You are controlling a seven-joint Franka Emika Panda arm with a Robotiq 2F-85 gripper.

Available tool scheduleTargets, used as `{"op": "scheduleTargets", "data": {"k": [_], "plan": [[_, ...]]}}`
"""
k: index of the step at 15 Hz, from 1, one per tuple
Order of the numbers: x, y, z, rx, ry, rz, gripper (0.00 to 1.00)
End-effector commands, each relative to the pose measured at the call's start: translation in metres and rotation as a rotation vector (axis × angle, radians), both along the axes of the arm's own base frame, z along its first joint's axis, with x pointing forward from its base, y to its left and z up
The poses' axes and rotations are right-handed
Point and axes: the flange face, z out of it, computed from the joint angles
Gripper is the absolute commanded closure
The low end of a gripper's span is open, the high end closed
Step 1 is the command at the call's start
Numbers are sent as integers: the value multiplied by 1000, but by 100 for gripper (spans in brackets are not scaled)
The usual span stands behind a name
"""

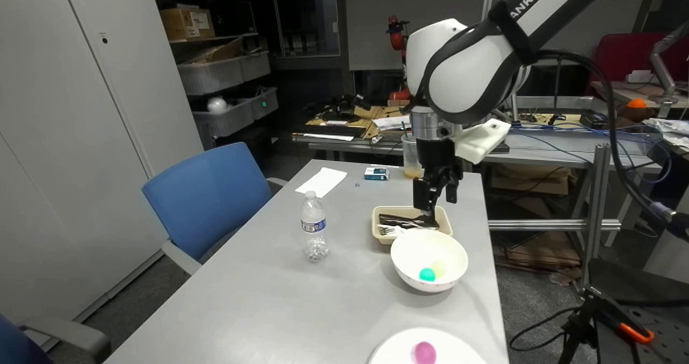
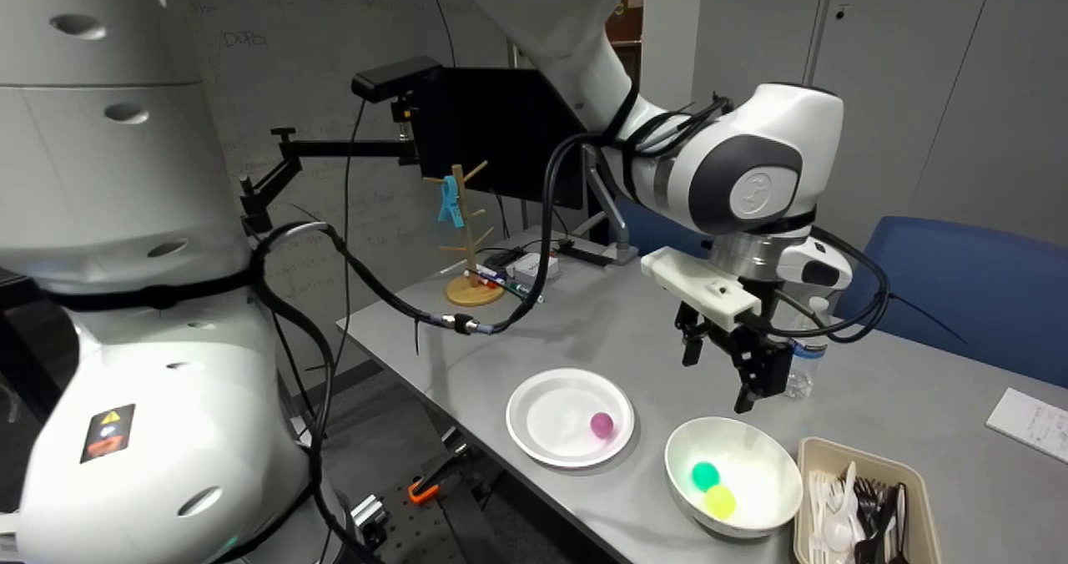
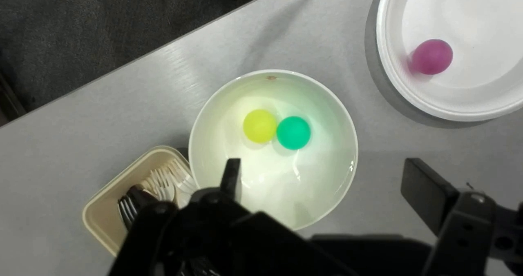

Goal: Put the green ball on the plate

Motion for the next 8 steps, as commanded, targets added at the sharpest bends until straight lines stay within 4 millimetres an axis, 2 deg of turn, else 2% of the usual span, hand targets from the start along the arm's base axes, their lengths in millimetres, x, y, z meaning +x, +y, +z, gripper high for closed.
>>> {"op": "scheduleTargets", "data": {"k": [1,7,8], "plan": [[12,-3,-33,6,5,86,0],[29,-11,-78,24,40,186,0],[17,-5,-67,12,29,159,0]]}}
